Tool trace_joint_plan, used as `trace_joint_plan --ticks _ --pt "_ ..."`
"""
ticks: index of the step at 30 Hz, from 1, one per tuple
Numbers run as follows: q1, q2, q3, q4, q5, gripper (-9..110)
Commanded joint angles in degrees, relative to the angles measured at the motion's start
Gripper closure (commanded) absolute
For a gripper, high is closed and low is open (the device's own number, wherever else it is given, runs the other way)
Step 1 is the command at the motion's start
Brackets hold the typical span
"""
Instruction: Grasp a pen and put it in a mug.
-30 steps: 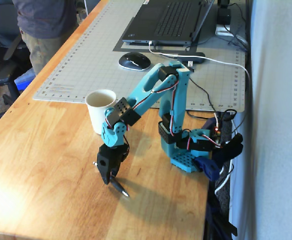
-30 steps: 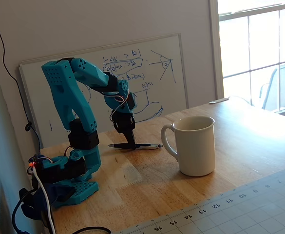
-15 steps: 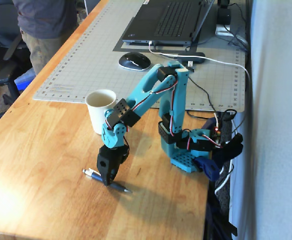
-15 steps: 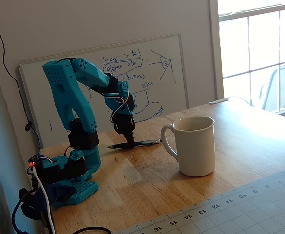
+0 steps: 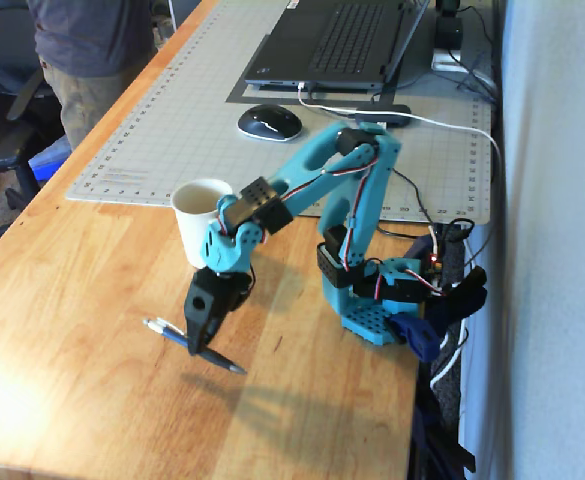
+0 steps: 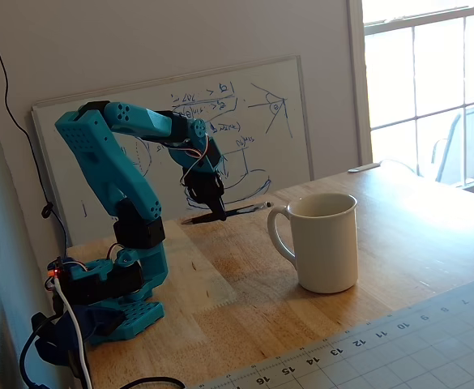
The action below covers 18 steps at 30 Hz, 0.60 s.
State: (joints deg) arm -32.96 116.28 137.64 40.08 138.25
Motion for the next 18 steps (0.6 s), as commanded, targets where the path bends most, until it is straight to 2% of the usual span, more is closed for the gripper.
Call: trace_joint_plan --ticks 1,5,8,18 --pt "4.7 10.5 -1.2 -0.4 0.4 100" --pt "9.1 18.2 -0.9 -0.4 -1.4 100" --pt "11.7 21.9 -0.6 -0.4 -8.8 100" --pt "21.7 29.6 -1.0 -0.4 -55.6 100"
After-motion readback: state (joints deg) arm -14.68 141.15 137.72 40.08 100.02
